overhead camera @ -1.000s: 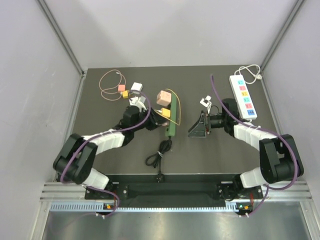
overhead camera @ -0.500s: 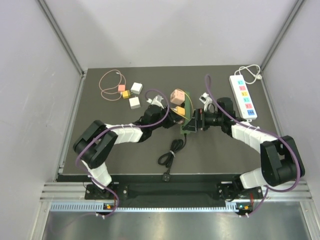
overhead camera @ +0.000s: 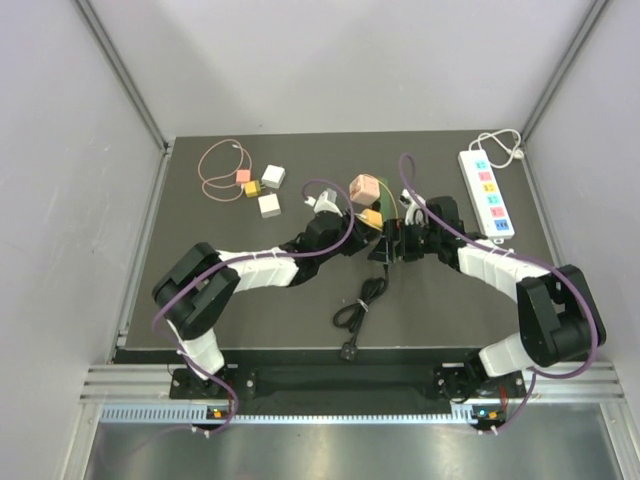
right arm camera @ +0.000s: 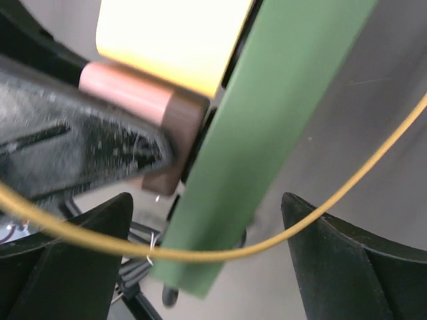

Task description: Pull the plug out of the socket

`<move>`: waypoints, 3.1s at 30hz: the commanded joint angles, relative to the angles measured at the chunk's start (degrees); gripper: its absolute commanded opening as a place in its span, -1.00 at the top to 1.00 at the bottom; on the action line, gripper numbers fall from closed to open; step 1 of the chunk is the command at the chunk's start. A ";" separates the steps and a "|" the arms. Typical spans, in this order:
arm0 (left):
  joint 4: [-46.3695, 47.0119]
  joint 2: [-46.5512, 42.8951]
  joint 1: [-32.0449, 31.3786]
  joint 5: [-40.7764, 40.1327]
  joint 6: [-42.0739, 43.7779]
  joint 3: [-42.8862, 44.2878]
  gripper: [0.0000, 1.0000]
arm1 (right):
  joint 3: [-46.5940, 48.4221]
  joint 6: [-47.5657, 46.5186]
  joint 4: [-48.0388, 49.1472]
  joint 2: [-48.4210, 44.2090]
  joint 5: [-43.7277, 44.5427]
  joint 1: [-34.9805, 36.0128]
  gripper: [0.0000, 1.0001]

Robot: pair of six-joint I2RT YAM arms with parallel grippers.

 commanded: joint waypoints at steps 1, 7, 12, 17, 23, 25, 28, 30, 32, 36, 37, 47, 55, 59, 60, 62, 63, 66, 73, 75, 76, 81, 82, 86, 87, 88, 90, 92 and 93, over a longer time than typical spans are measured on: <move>8.64 0.14 -1.77 -3.71 -2.29 4.84 1.00 | 1.89 0.17 1.18 -1.41 3.15 0.75 -0.75; 8.38 1.29 -3.35 -5.11 -3.70 5.81 1.00 | 1.35 0.70 1.37 -1.33 3.77 -1.53 0.24; 6.01 0.41 -4.32 -7.05 -4.40 5.72 1.00 | 1.97 0.26 -0.22 0.69 0.43 -6.10 0.90; -0.49 -0.56 -5.20 -8.45 -6.60 6.86 1.00 | 1.97 -0.80 -1.54 1.31 0.78 -10.57 1.00; -5.95 0.14 -5.64 -3.20 -8.53 10.28 1.00 | 1.09 -1.67 -1.36 -1.85 4.11 -13.14 1.00; -6.82 1.11 -5.81 0.50 -4.86 11.95 1.00 | 1.09 -2.38 -1.54 -2.82 5.08 -13.31 1.00; -19.54 1.99 -6.78 -0.71 3.76 19.06 1.00 | 1.36 -3.60 -2.15 -3.18 5.53 -13.40 1.00; -21.85 1.47 -6.87 -1.16 4.91 19.87 1.00 | 1.62 -4.48 -2.33 -3.00 4.65 -13.40 1.00; -21.77 0.76 -6.00 -0.55 4.74 18.91 1.00 | 2.41 -6.94 -3.56 -2.39 2.55 -13.40 1.00; -20.63 -1.26 -3.10 5.33 3.16 17.59 1.00 | 3.12 -10.73 -4.88 -1.59 -1.32 -13.84 1.00; -19.58 -1.43 -2.48 6.82 2.98 17.32 1.00 | 3.12 -10.73 -5.05 -1.77 -1.50 -13.93 1.00; -26.32 -3.73 -6.85 -5.98 -5.81 17.74 1.00 | 1.62 -7.74 -3.12 -3.79 2.71 -14.98 1.00; -18.63 1.82 -8.11 4.76 -0.54 21.20 1.00 | 1.97 -9.14 -3.73 -3.53 -1.85 -16.91 1.00; -12.89 0.24 -4.85 13.77 -0.98 18.64 1.00 | 2.24 -11.52 -4.53 -2.65 -8.18 -18.67 1.00; -13.42 -0.20 -4.15 14.65 -0.71 18.38 1.00 | 2.24 -12.04 -4.62 -2.30 -9.23 -18.85 1.00; -15.08 -1.61 -2.39 16.85 0.16 18.11 1.00 | 2.24 -12.14 -4.79 -2.03 -10.03 -18.94 1.00; -17.35 -2.05 -1.86 16.94 0.52 18.11 1.00 | 2.15 -11.79 -4.70 -2.12 -9.68 -18.94 1.00; -21.67 -3.89 -1.33 13.44 1.40 18.29 1.00 | 1.63 -10.30 -3.83 -2.56 -7.75 -18.94 1.00; -33.80 -1.37 -8.00 -4.23 0.78 23.98 1.00 | 0.83 -8.80 -2.68 -3.61 -3.36 -18.94 1.00; -36.35 0.40 -9.24 -6.08 1.66 26.45 1.00 | 0.92 -8.80 -2.59 -3.70 -3.00 -18.94 1.00; -37.23 1.98 -10.37 -6.87 2.18 28.90 1.00 | 0.92 -8.71 -2.68 -3.79 -2.65 -18.94 1.00; -44.70 4.80 -11.97 -10.56 9.03 34.89 1.00 | 0.92 -8.89 -2.60 -4.05 -2.12 -18.85 1.00; -44.45 4.11 -11.88 -10.22 10.26 34.46 1.00 | 1.01 -8.80 -2.77 -4.14 -2.21 -19.02 1.00; -36.82 -0.98 -10.13 -2.94 14.58 27.27 1.00 | 0.92 -8.89 -2.77 -4.14 -2.65 -18.94 1.00; -34.19 -2.39 -8.73 -1.09 14.84 22.90 1.00 | 1.01 -8.97 -2.68 -4.05 -2.82 -18.94 1.00; -30.16 -4.84 -7.84 0.75 14.93 21.03 1.00 | 1.01 -8.89 -2.68 -4.05 -2.91 -18.85 1.00; -29.33 -7.57 -5.74 4.80 14.06 17.87 1.00 | 1.01 -8.89 -2.77 -3.97 -3.08 -18.94 1.00; -29.06 -8.81 -4.76 7.43 14.67 16.62 1.00 | 0.92 -8.89 -2.68 -4.05 -3.17 -20.59 1.00; -29.15 -10.12 -4.15 8.32 15.02 15.75 1.00 | 0.92 -8.89 -2.60 -3.97 -3.35 -20.78 1.00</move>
